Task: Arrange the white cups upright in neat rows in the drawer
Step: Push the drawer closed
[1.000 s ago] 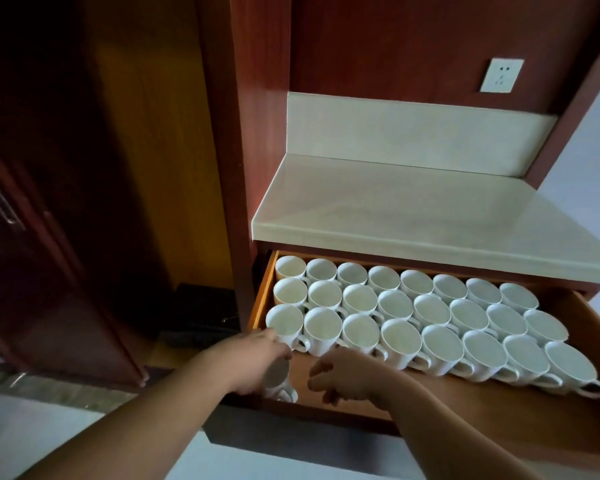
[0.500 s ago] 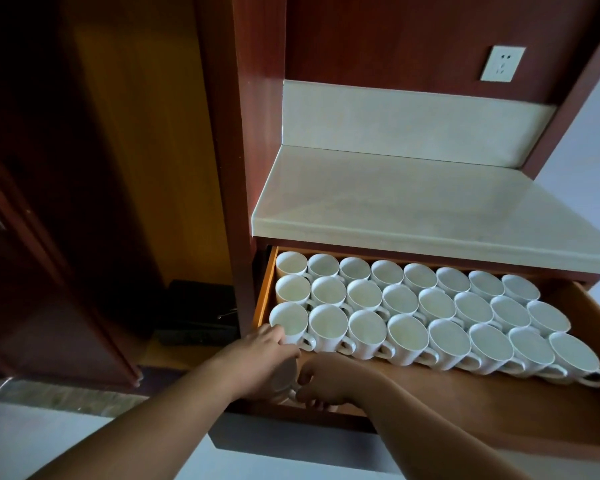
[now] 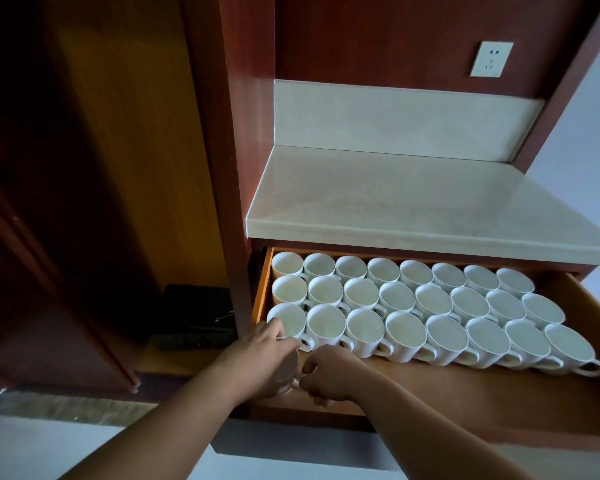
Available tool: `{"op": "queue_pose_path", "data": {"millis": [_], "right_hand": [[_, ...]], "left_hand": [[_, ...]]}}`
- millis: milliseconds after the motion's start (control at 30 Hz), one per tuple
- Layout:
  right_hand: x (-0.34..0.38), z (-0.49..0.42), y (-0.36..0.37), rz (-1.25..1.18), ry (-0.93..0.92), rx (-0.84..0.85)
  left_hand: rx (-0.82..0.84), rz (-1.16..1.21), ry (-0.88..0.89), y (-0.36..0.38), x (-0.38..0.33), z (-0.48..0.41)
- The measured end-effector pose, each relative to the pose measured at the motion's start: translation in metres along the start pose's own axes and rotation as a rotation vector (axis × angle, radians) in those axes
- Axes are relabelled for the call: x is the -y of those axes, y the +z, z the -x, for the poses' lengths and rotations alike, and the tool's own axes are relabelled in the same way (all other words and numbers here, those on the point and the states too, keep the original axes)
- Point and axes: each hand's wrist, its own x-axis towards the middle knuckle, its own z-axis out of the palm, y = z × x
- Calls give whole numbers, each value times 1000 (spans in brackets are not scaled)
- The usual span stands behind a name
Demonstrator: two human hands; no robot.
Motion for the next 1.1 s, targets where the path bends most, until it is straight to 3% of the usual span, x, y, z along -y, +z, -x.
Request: {"op": "queue_pose_path", "data": {"millis": [267,333,533,667,833,1100], "right_hand": [[-2,3,3,-1,8,-36],[-5,11,-4,21,11,-111],[-70,75,-58,-13,68,-299],[-148,126,-86,74,180,-400],[-221,184,-91,163,203,-384],[-247,200,-68,405,114,-412]], "left_hand": [[57,-29,-26,-6,-3,0],[68,14,-50,-15,-6,1],[-80,249,-165,-44,-71,3],[-97,240,-55,-42,-136,-6],[-94,193,-109,-10,-200,-10],[-145,-1,-254,11,-221,-16]]}}
